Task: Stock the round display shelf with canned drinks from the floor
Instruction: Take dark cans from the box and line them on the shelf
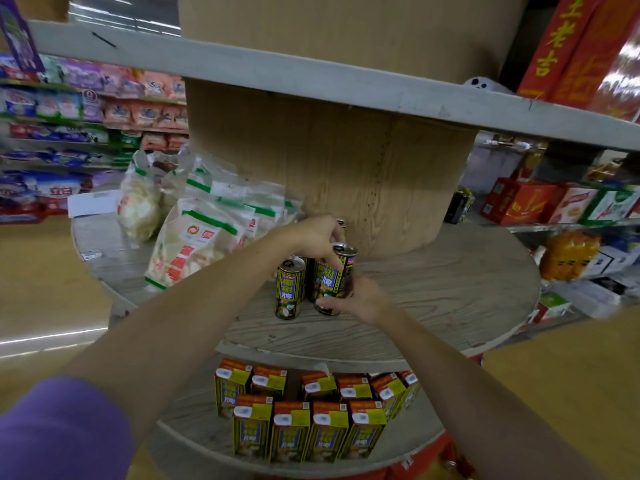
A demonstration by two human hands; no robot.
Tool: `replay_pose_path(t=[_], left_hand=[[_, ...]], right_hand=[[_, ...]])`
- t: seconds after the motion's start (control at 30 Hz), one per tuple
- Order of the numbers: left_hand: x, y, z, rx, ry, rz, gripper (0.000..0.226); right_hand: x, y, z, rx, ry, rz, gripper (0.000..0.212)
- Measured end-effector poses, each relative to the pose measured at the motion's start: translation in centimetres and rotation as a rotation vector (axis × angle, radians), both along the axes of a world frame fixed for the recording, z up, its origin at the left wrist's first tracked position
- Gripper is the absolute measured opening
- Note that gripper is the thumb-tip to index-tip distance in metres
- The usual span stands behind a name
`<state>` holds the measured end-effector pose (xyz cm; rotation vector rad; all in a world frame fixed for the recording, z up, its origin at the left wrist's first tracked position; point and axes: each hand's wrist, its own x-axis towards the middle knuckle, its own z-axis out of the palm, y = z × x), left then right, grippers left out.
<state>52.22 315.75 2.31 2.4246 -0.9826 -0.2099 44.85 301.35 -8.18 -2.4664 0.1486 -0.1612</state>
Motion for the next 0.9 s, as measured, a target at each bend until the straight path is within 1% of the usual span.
replay_pose_path(t=[0.1, 0.17, 0.27, 0.4, 0.57, 0.7, 0.9], left_hand=[[0.3, 0.2, -1.1, -0.006, -0.046, 0.050, 0.071], [0.5, 0.2, -2.1, -0.008, -0.085, 0.082, 0.071], [0.7, 0.4, -2.9, 0.042, -0.132, 0.072, 0.069], [1.1, 0.9, -3.1, 0.096, -0.129, -0.003, 0.063], [1.2, 0.7, -3.9, 0.142, -0.172, -0.042, 0.054], [1.1, 0.6, -4.7, 0.191, -0.252, -0.057, 0.051], [1.4, -0.2, -5.4, 0.225, -0.275, -0.054, 0.045]], right_hand=[[0.5, 1.1, -0.8, 0.061, -0.051, -0.078, 0.073], [1.2, 1.7, -1.7, 0.060, -0.049, -0.108, 0.074], [1.6, 2.6, -2.4, 0.037, -0.032, -0.092, 0.076], [1.6, 3.1, -3.3, -0.040, 0.001, -0.061, 0.075], [2.2, 3.0, -4.2, -0.019, 0.035, -0.084, 0.075], [2.4, 2.6, -4.9, -0.021, 0.099, -0.056, 0.080], [3.4, 2.7, -5.0, 0.005, 0.081, -0.100, 0.079]])
